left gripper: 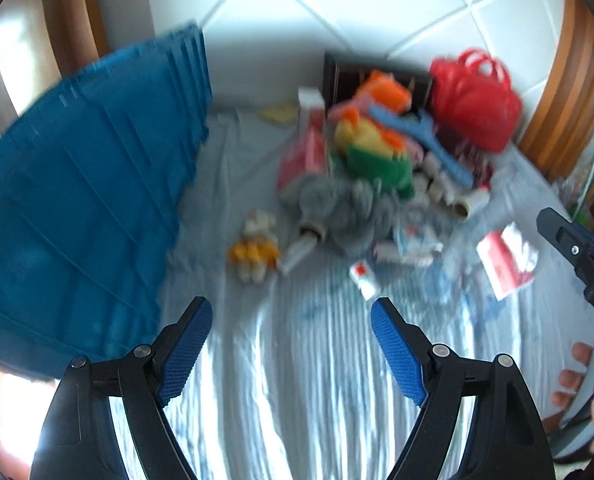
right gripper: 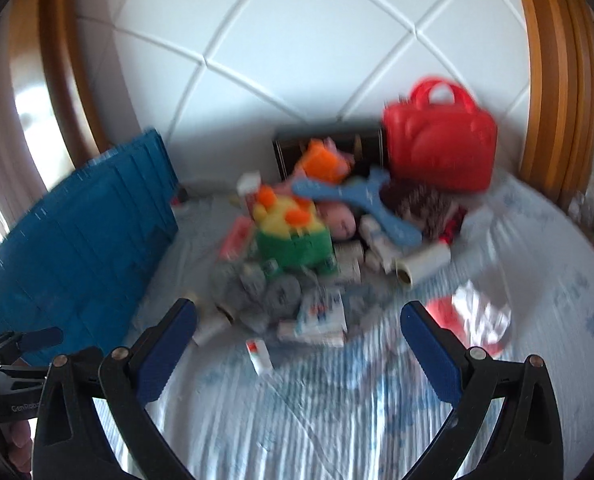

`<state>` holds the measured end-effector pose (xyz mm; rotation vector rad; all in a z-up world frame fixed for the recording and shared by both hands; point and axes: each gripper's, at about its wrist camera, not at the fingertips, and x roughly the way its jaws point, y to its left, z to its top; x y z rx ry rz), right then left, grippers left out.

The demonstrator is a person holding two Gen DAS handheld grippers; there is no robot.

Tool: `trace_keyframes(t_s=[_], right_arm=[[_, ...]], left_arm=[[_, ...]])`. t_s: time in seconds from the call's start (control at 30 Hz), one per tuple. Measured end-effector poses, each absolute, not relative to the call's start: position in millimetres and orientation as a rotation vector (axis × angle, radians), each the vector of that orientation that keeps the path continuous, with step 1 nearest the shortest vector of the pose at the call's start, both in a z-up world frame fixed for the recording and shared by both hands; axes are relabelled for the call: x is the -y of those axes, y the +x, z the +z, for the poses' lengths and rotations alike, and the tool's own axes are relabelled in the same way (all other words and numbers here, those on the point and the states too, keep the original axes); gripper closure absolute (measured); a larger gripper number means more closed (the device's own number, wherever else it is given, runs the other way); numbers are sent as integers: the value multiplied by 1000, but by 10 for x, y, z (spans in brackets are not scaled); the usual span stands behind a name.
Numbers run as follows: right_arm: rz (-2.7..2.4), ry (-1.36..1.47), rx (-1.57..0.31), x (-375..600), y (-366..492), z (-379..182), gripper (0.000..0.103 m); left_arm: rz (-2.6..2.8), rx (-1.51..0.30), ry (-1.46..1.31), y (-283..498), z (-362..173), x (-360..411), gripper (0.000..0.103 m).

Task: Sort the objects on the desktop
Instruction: 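Move both tools back over the pile on the bed, then grasp the white pill bottle with left tool while right tool grasps the pink tissue box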

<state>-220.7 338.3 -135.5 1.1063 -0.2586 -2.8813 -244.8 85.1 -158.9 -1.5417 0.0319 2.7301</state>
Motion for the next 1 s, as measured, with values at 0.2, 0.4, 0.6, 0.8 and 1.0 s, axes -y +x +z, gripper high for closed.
trace_keyframes(t_s=[0.2,0.4,0.6,0.8,1.0], right_arm=[[-2774,1466,308,-3608,-2246,-2318,0],[-2814,1647,305,-3964,-2015,-2714,0],[-2933,1792,393,-4452,-1602,-2798,0],[-2947,1802,427,-4890,-1684,-2816,0],[-2828,1747,279,-5176,-2156,-2835,0]], left_arm=[[2672,-14,-1722,-2525,-2383,-932,22],[2591,-42,-1786,-2606,-2822,-1085,22],[2509,-105,-1789,-2740,-3099,-1293,22],[2532,-34,-1834,-2900,-3166,-1376,22],[2658,127,-1896,-3110,-3179,-1596,22]])
